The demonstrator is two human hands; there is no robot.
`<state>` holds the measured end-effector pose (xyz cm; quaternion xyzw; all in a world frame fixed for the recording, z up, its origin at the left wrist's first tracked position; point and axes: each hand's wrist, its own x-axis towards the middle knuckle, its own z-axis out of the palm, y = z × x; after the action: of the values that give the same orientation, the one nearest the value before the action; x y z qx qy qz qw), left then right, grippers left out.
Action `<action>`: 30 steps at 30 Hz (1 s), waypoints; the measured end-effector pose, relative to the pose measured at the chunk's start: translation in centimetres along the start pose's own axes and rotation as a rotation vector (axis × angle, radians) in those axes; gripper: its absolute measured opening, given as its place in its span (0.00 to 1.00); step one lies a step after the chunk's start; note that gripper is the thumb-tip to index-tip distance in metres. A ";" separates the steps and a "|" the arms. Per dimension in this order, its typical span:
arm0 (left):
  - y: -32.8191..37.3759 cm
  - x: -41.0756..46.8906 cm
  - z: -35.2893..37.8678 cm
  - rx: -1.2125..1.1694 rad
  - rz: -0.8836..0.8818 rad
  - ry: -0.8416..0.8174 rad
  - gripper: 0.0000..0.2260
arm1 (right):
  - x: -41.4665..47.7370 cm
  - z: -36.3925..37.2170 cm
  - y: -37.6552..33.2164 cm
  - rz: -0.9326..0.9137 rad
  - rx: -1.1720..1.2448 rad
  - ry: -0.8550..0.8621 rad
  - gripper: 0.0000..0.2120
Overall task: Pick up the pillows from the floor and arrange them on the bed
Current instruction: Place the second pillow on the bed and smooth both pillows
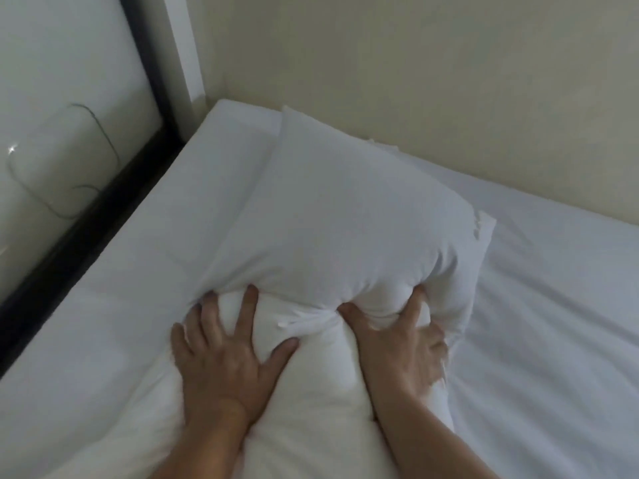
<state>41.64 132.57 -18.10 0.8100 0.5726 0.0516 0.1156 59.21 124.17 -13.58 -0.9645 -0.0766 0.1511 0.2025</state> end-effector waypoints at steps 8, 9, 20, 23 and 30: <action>1.7 4.5 2.2 -0.187 0.076 0.246 0.21 | 2.8 0.1 -1.5 0.119 0.135 0.057 0.44; 1.6 4.4 2.5 -0.185 0.102 0.168 0.23 | 3.0 0.2 -1.3 0.118 0.118 0.036 0.40; -0.9 2.2 -9.3 -0.323 0.277 -0.015 0.33 | -3.1 -6.5 -1.9 -0.099 0.174 0.129 0.24; -0.5 2.4 -14.1 -0.350 0.258 0.072 0.35 | -3.9 -10.3 -4.9 -0.194 0.259 0.203 0.25; -1.6 6.3 -17.1 -0.043 -0.035 -0.079 0.32 | -2.4 -11.6 -9.5 -0.232 0.086 -0.013 0.42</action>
<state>38.65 141.19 -2.25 0.7987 0.5804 0.0300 0.1562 59.92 128.01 1.10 -0.9386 -0.1822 0.1361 0.2594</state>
